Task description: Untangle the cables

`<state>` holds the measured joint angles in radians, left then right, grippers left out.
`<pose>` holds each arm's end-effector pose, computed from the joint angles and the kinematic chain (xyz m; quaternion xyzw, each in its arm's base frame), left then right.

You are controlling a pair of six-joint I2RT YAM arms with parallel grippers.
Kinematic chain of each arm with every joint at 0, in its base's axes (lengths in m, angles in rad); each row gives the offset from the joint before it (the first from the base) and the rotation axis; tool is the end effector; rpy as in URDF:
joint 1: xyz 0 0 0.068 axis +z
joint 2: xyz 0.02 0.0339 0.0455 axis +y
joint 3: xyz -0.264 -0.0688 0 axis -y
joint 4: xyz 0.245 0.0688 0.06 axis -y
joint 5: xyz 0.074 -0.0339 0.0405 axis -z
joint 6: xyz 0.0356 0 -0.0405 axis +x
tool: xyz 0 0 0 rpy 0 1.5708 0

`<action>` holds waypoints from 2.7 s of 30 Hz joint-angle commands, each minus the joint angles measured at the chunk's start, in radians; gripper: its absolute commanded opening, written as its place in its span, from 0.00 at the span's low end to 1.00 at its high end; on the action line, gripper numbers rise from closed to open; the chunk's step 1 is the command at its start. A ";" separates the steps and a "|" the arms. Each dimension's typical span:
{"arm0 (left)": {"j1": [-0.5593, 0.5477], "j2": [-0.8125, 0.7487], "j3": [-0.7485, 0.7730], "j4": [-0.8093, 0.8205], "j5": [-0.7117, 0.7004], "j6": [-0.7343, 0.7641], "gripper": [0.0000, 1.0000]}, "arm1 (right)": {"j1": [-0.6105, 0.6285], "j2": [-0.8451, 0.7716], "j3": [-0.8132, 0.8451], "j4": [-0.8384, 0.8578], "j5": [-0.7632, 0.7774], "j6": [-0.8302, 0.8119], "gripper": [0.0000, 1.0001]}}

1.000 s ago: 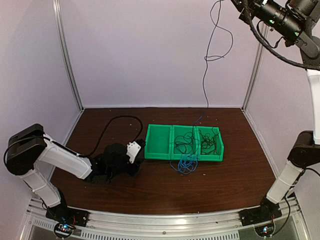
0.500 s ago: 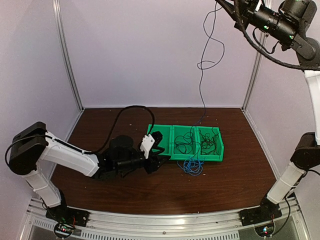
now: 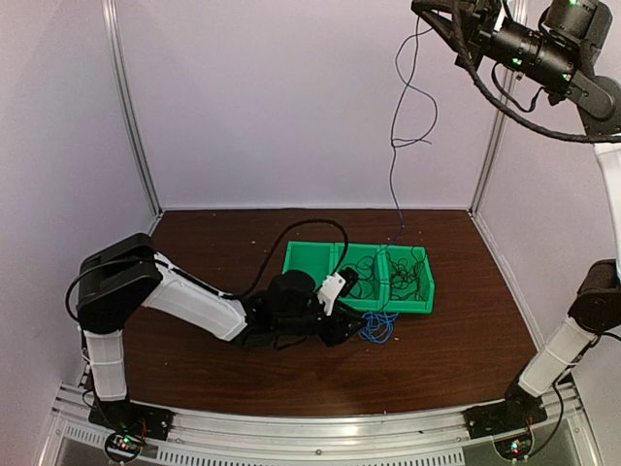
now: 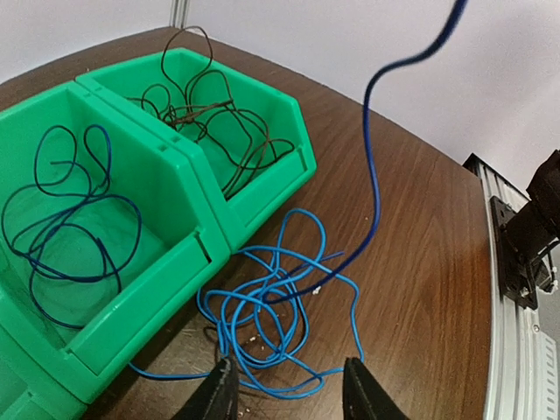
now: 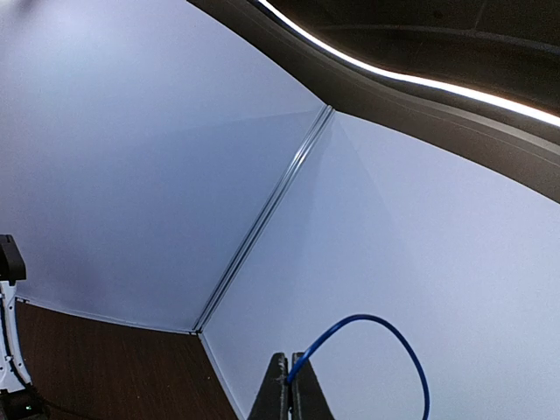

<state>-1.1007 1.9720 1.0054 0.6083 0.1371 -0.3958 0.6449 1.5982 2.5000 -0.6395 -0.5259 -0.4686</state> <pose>0.1832 -0.3713 0.1507 0.3196 0.7560 -0.4280 0.3783 0.1757 0.1545 0.6340 -0.4856 0.3899 0.2250 0.7493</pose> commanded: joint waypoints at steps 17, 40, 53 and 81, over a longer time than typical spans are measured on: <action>0.021 0.168 0.169 -0.100 -0.010 -0.176 0.31 | 0.011 -0.035 -0.011 -0.009 0.009 -0.008 0.00; 0.023 0.071 0.024 -0.114 -0.059 -0.153 0.00 | 0.012 -0.023 0.081 0.049 0.103 -0.005 0.00; 0.030 -0.270 -0.258 -0.351 -0.318 -0.169 0.00 | 0.011 0.002 0.231 0.120 0.168 -0.002 0.00; 0.118 -0.881 -0.515 -0.639 -0.671 -0.234 0.60 | 0.011 0.081 -0.046 0.096 0.226 -0.064 0.00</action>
<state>-0.9863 1.1412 0.4782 -0.0319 -0.4591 -0.6449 0.6506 1.6394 2.4748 -0.5552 -0.3016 -0.5289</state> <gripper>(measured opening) 0.603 0.009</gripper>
